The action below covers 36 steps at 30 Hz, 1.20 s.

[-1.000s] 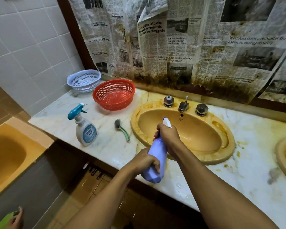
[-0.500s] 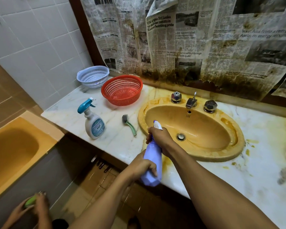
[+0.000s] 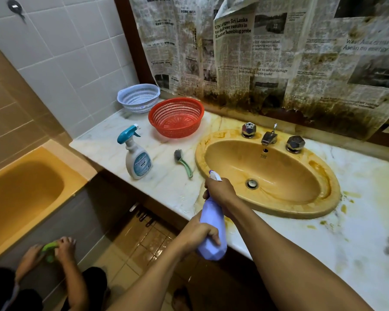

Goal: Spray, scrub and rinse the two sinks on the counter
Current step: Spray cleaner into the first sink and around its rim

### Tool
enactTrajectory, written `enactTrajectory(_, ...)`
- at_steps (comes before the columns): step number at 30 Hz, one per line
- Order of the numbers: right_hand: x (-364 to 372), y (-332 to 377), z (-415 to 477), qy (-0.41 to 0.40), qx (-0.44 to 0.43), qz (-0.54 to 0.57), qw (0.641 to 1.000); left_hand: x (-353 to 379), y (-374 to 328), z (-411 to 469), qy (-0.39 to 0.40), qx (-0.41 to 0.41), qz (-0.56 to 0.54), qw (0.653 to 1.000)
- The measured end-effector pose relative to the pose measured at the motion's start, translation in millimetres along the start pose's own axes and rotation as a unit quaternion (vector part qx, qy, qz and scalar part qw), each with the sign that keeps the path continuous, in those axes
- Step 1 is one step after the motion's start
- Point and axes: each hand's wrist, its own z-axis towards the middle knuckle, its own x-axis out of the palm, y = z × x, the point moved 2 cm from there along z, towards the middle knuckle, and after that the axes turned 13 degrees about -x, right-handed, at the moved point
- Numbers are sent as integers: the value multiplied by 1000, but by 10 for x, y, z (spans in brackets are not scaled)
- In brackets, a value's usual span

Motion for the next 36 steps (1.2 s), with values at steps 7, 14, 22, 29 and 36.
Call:
enactTrajectory(7, -55, -194, -54, 59, -7, 105, 993, 45, 95, -14, -6, -9, 24, 1000)
enactTrajectory(14, -106, -313, -178, -10, 8, 128, 992, 121, 138, -129, 0, -2, 59, 998)
enactTrajectory(22, 1, -404, -418, -27, -13, 196, 980, -3, 320, -197, 36, 1, 107, 994)
enactTrajectory(29, 141, -405, -685, -125, 15, 149, 981, -97, 473, -236, 33, 5, 150, 988)
enactTrajectory(36, 111, -475, -971, -101, -27, 256, 961, -137, 626, -287, 68, 26, 195, 978)
